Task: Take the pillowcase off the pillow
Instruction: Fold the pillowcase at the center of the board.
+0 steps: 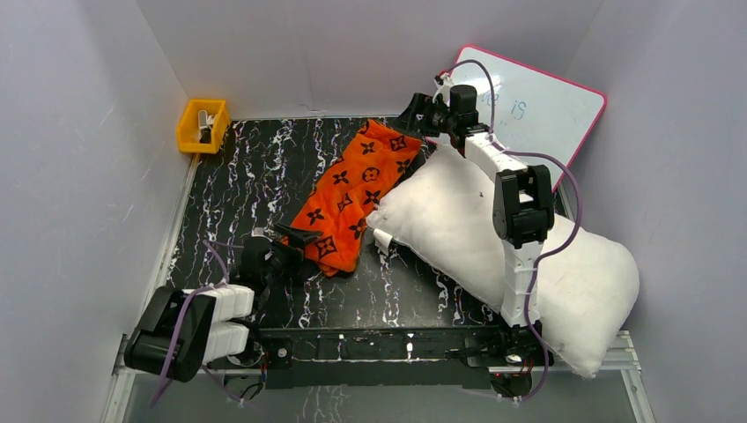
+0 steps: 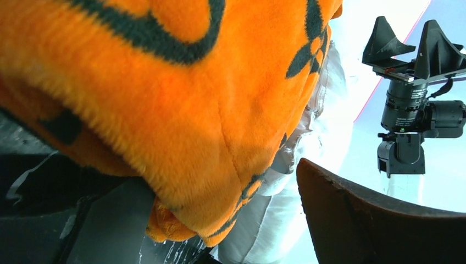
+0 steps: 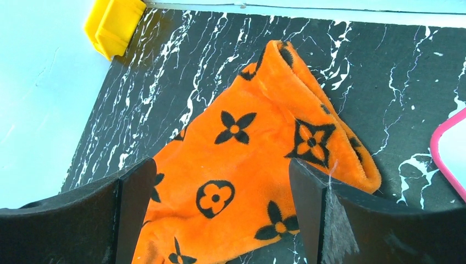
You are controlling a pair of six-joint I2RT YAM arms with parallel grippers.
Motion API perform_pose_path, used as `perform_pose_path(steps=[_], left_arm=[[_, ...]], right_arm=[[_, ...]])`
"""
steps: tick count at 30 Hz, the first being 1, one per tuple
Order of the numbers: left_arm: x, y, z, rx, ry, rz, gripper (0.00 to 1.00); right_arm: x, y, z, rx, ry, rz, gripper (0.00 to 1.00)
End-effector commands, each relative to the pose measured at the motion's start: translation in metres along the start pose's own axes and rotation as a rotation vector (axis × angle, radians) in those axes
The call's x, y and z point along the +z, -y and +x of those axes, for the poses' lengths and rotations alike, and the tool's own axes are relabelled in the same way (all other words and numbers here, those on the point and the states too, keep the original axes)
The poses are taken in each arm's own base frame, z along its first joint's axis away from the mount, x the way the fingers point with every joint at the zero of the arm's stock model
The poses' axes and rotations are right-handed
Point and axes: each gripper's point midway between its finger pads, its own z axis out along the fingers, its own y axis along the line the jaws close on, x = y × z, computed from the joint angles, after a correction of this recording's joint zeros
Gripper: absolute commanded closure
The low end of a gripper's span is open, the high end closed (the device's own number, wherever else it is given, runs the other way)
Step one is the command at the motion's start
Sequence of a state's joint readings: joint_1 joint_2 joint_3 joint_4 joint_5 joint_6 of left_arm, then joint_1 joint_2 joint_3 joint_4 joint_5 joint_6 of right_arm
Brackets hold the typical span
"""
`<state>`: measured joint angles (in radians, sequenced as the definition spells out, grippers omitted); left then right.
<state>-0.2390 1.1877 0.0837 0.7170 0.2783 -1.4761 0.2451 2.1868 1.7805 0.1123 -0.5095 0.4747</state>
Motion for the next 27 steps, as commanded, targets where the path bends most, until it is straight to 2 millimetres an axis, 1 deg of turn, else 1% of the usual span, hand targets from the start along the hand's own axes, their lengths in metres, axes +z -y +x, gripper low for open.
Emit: perform_pose_path(steps=[1, 3, 5, 6, 7, 8, 10, 12, 13, 16, 18, 19, 20, 21, 22, 23, 25, 27], left_arm=[[0.002, -0.044, -0.003, 0.031, 0.028, -0.130, 0.11], [-0.001, -0.040, -0.006, 0.044, 0.050, -0.108, 0.35], [-0.005, -0.037, -0.010, 0.061, 0.077, -0.099, 0.69], [-0.008, -0.031, -0.012, 0.077, 0.092, -0.085, 0.82], [-0.010, -0.027, -0.014, 0.097, 0.100, -0.082, 0.92], [-0.012, -0.021, -0.015, 0.122, 0.107, -0.080, 1.00], [-0.019, -0.009, -0.021, 0.175, 0.130, -0.107, 1.00], [-0.032, 0.006, -0.031, 0.229, 0.170, -0.143, 1.00], [-0.041, 0.017, -0.038, 0.261, 0.196, -0.157, 1.00], [-0.071, 0.036, -0.061, 0.348, 0.247, -0.264, 1.00], [-0.088, 0.042, -0.072, 0.391, 0.236, -0.340, 1.00], [-0.095, 0.049, -0.077, 0.424, 0.227, -0.360, 1.00], [-0.103, 0.052, -0.087, 0.437, 0.240, -0.389, 1.00], [-0.111, 0.060, -0.096, 0.465, 0.258, -0.409, 1.00], [-0.121, 0.073, -0.108, 0.501, 0.290, -0.427, 1.00], [-0.130, 0.077, -0.118, 0.544, 0.321, -0.465, 1.00], [-0.148, 0.093, -0.140, 0.621, 0.409, -0.524, 1.00], [-0.159, 0.107, -0.157, 0.691, 0.478, -0.541, 1.00]], right_arm=[[-0.021, -0.039, -0.041, -0.067, 0.088, -0.074, 0.01], [-0.024, -0.041, -0.041, -0.072, 0.087, -0.078, 0.01], [-0.025, -0.043, -0.041, -0.075, 0.086, -0.082, 0.01], [-0.026, -0.044, -0.040, -0.075, 0.086, -0.084, 0.01], [-0.027, -0.044, -0.039, -0.074, 0.086, -0.086, 0.01], [-0.028, -0.046, -0.039, -0.074, 0.085, -0.089, 0.01], [-0.030, -0.047, -0.037, -0.073, 0.082, -0.090, 0.01], [-0.034, -0.050, -0.038, -0.076, 0.079, -0.090, 0.01], [-0.036, -0.051, -0.037, -0.077, 0.074, -0.087, 0.01], [-0.042, -0.054, -0.033, -0.071, 0.055, -0.081, 0.01], [-0.047, -0.057, -0.028, -0.061, 0.037, -0.082, 0.01], [-0.049, -0.058, -0.025, -0.055, 0.028, -0.081, 0.01], [-0.052, -0.059, -0.022, -0.050, 0.018, -0.080, 0.01], [-0.054, -0.060, -0.018, -0.048, 0.008, -0.079, 0.01], [-0.058, -0.063, -0.015, -0.046, 0.001, -0.079, 0.01], [-0.061, -0.064, -0.012, -0.043, -0.011, -0.078, 0.01], [-0.065, -0.067, -0.003, -0.035, -0.041, -0.081, 0.02], [-0.070, -0.071, 0.007, -0.026, -0.077, -0.075, 0.01]])
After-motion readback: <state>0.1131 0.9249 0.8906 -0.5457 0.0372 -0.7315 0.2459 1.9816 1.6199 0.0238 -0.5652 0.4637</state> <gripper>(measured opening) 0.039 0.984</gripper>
